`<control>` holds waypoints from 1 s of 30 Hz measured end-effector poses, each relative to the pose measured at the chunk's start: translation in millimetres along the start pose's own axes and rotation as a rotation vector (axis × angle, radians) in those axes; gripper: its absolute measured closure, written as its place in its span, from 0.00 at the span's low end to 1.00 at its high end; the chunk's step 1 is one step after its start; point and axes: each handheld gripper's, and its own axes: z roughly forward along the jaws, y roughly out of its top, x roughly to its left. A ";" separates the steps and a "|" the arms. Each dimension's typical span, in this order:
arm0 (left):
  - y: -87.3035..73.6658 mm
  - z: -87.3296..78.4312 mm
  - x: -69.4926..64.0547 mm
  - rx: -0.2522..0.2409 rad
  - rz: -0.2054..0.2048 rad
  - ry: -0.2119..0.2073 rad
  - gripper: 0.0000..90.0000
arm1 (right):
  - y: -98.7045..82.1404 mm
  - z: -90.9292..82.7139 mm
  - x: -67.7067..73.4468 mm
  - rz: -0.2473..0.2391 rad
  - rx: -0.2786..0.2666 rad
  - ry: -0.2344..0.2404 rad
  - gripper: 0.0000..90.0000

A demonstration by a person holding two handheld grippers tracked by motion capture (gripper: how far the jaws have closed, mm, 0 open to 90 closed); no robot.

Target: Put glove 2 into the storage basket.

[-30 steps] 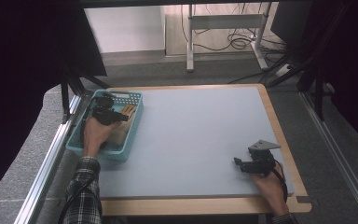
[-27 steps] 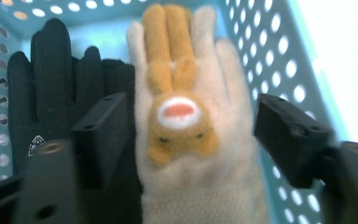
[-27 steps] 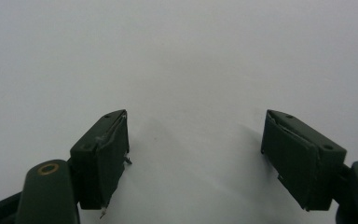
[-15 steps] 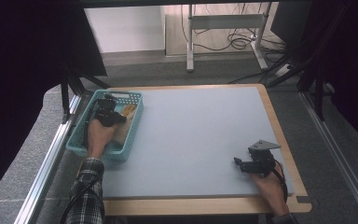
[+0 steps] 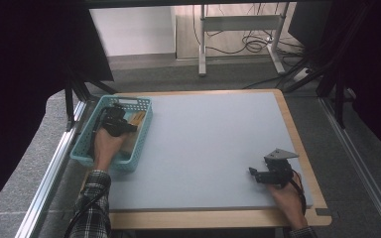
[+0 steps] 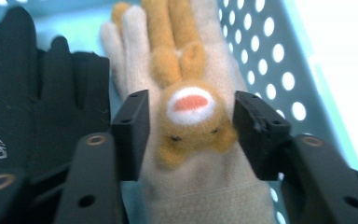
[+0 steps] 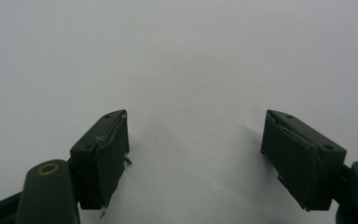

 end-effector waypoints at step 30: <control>-15.7 -35.2 5.7 -0.148 0.023 -0.045 0.14 | 0.0 0.0 0.0 0.000 0.000 -0.001 0.25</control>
